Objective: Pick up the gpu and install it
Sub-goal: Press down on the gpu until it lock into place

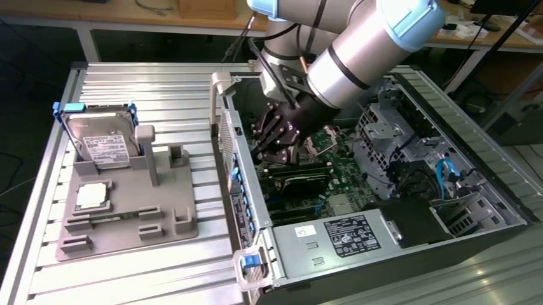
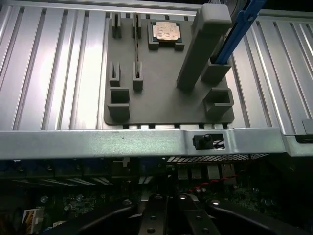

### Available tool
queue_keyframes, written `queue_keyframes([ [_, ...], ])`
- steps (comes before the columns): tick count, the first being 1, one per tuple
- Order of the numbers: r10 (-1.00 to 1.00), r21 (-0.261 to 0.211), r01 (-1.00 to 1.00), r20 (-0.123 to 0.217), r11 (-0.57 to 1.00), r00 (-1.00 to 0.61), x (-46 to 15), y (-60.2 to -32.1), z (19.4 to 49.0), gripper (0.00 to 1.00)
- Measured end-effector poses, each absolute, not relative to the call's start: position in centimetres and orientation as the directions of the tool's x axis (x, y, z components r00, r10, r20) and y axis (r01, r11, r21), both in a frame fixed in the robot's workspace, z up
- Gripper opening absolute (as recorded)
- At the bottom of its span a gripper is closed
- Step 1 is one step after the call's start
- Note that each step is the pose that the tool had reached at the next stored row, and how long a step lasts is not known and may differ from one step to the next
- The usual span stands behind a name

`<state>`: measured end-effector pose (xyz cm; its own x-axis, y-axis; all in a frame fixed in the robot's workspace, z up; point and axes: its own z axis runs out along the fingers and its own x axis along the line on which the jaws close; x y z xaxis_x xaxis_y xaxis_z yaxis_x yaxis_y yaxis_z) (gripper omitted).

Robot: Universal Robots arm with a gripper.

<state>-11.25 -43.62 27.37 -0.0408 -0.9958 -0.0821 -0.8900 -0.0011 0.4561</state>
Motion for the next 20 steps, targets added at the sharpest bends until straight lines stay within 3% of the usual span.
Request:
queue_keyframes([
  [20, -0.996, 0.457, -0.889, -0.082, -0.001, -0.041, -11.4, -44.6, 27.4, 0.11],
])
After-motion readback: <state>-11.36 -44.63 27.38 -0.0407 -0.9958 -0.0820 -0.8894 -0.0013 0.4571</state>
